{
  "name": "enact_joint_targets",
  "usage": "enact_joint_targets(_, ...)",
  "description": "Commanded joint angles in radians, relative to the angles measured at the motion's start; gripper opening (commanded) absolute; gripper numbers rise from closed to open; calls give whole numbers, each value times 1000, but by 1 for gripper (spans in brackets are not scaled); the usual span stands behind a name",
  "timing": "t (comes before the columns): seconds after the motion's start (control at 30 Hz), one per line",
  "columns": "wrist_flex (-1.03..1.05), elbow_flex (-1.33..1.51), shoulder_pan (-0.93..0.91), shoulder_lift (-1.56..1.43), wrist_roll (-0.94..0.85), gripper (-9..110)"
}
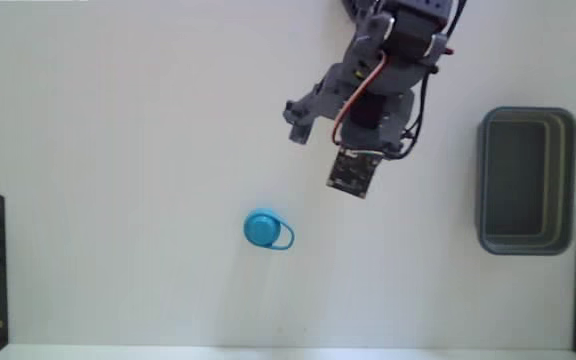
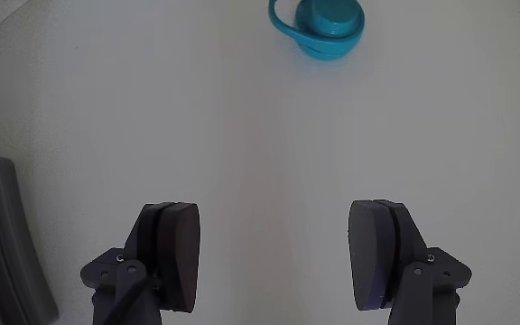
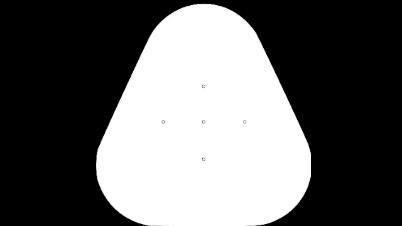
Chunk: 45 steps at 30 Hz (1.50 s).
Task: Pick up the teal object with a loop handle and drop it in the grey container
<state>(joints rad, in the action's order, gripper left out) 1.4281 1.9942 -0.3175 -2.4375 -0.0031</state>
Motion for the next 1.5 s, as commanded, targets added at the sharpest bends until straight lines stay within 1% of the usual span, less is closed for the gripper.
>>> enact_joint_targets(0.0, 2, 5, -36, -43, 3, 110)
enact_joint_targets(1.17, -1, 5, -36, -39, 3, 110)
enact_joint_targets(1.47, -149, -30, -36, 144, 3, 110)
